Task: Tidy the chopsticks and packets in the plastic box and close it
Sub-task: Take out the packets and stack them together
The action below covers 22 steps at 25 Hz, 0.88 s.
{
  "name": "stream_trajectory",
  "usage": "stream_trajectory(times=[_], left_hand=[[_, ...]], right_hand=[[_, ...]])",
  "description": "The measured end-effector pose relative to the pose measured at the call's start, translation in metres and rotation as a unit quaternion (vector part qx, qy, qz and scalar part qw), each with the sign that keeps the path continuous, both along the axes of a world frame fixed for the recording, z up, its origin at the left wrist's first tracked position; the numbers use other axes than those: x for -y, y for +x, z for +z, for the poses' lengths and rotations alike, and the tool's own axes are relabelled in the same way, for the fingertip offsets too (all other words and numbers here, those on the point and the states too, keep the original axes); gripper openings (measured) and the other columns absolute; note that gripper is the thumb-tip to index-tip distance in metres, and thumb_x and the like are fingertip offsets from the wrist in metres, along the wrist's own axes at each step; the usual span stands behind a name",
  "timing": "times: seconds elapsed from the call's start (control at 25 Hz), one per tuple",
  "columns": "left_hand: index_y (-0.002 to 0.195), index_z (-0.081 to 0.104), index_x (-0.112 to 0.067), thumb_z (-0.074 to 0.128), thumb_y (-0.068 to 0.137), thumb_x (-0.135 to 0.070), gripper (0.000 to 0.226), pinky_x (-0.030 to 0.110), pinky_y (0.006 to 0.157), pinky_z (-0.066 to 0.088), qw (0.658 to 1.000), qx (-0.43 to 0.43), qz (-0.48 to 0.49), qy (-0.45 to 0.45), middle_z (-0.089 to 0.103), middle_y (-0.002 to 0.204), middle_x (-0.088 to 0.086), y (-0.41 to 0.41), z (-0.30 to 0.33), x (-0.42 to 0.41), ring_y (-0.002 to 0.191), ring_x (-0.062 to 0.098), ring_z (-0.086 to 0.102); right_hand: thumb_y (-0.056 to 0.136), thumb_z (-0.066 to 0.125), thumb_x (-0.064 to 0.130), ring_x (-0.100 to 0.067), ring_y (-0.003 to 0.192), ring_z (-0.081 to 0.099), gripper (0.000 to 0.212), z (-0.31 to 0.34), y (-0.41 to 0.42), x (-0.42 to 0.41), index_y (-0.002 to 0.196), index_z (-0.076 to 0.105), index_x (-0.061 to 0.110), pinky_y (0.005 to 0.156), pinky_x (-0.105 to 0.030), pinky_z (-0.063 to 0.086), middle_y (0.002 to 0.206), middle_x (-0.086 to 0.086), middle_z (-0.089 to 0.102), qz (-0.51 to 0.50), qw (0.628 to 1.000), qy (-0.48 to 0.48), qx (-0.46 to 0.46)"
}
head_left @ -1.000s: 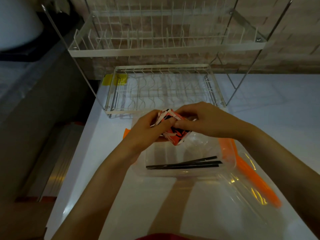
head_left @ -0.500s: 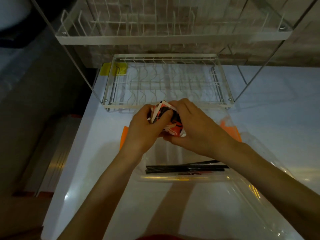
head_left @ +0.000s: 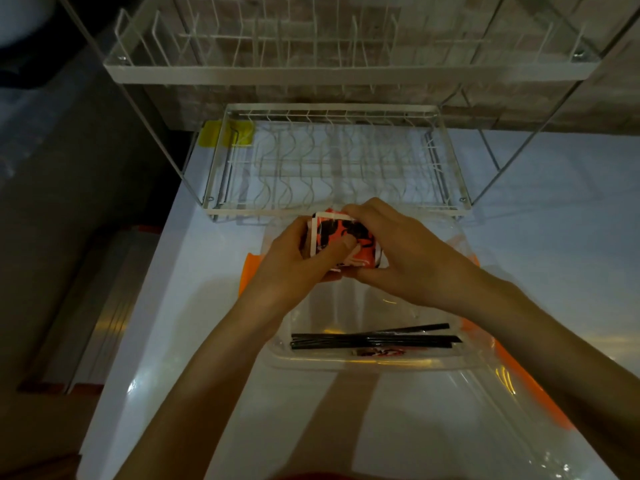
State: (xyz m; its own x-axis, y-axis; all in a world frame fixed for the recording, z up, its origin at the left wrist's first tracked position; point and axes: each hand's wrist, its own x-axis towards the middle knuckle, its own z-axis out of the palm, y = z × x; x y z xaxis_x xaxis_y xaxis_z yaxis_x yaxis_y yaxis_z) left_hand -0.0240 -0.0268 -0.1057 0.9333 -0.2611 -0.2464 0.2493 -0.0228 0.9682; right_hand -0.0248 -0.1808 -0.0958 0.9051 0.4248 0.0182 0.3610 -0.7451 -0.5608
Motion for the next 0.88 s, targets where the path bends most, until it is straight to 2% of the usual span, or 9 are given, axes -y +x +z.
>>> stream_trajectory(times=[0.16,0.24,0.32,0.36,0.44,0.56,0.64,0.72,0.88], left_hand=[[0.095,0.053,-0.028,0.060,0.083,-0.012,0.021,0.013,0.061,0.055,0.999,0.017,0.016,0.021,0.065,0.090,-0.005,-0.003,-0.001,-0.003,0.071,-0.002,0.066],[0.101,0.053,-0.021,0.059,0.083,-0.011,0.021,0.013,0.060,0.054,0.999,0.015,0.020,0.023,0.065,0.093,-0.002,-0.002,0.001,-0.006,0.073,0.000,0.066],[0.103,0.052,-0.021,0.058,0.084,-0.011,0.022,0.012,0.060,0.054,1.000,0.012,0.013,0.022,0.065,0.094,-0.003,-0.002,0.001,-0.009,0.074,0.001,0.066],[0.102,0.052,-0.021,0.058,0.084,-0.011,0.022,0.013,0.060,0.054,1.000,0.012,0.009,0.024,0.064,0.093,-0.004,-0.002,0.001,-0.009,0.074,0.002,0.066],[0.104,0.052,-0.020,0.058,0.084,-0.011,0.023,0.014,0.061,0.055,1.000,0.010,0.001,0.026,0.064,0.093,-0.005,-0.003,0.000,-0.007,0.076,0.004,0.066],[0.099,0.052,-0.027,0.058,0.083,-0.014,0.021,0.014,0.062,0.055,1.000,0.010,-0.006,0.027,0.065,0.092,-0.007,-0.003,-0.002,-0.006,0.071,-0.001,0.066],[0.095,0.052,-0.030,0.059,0.083,-0.015,0.020,0.015,0.062,0.056,1.000,0.011,-0.007,0.029,0.065,0.092,-0.007,-0.003,-0.002,-0.006,0.070,-0.002,0.066],[0.096,0.053,-0.029,0.059,0.083,-0.015,0.020,0.015,0.062,0.056,0.999,0.012,-0.005,0.032,0.065,0.094,-0.006,-0.003,-0.002,-0.006,0.072,0.001,0.067],[0.109,0.053,-0.020,0.059,0.083,-0.016,0.026,0.017,0.063,0.057,0.999,0.005,-0.007,0.043,0.066,0.097,-0.002,-0.004,-0.001,-0.005,0.080,0.011,0.067]], right_hand=[[0.075,0.066,0.041,0.001,0.099,0.040,0.077,0.006,-0.009,0.007,0.138,0.028,0.018,0.082,-0.009,0.038,0.110,0.014,0.033,-0.035,0.997,-0.003,-0.075],[0.079,0.060,0.040,-0.001,0.092,0.051,0.050,0.013,-0.015,0.019,0.124,0.044,0.022,0.073,-0.005,0.042,0.100,0.017,0.044,-0.040,0.993,-0.016,-0.110],[0.086,0.053,0.033,0.000,0.085,0.060,0.018,0.021,-0.020,0.031,0.101,0.059,0.027,0.075,-0.004,0.043,0.087,0.020,0.059,0.011,0.987,-0.056,-0.152],[0.088,0.049,0.031,0.002,0.083,0.061,0.017,0.024,-0.023,0.034,0.096,0.064,0.026,0.075,-0.004,0.042,0.086,0.016,0.066,0.053,0.976,-0.088,-0.190],[0.092,0.043,0.027,0.004,0.079,0.058,0.025,0.023,-0.030,0.034,0.101,0.067,0.023,0.071,-0.003,0.041,0.096,0.009,0.071,0.126,0.940,-0.158,-0.274],[0.095,0.038,0.027,0.002,0.064,0.050,0.030,0.018,-0.034,0.032,0.111,0.063,0.024,0.060,-0.003,0.036,0.104,0.007,0.069,0.166,0.912,-0.229,-0.299],[0.095,0.037,0.026,-0.001,0.061,0.049,0.031,0.015,-0.034,0.030,0.109,0.063,0.021,0.061,-0.009,0.039,0.103,0.000,0.069,0.174,0.901,-0.259,-0.302],[0.095,0.035,0.024,-0.013,0.069,0.051,0.031,0.012,-0.034,0.025,0.105,0.062,0.012,0.073,-0.030,0.045,0.100,-0.010,0.067,0.170,0.894,-0.278,-0.307],[0.096,0.032,0.022,-0.023,0.095,0.057,0.034,0.010,-0.032,0.014,0.114,0.059,0.011,0.085,-0.035,0.044,0.112,-0.010,0.064,0.178,0.883,-0.275,-0.336]])
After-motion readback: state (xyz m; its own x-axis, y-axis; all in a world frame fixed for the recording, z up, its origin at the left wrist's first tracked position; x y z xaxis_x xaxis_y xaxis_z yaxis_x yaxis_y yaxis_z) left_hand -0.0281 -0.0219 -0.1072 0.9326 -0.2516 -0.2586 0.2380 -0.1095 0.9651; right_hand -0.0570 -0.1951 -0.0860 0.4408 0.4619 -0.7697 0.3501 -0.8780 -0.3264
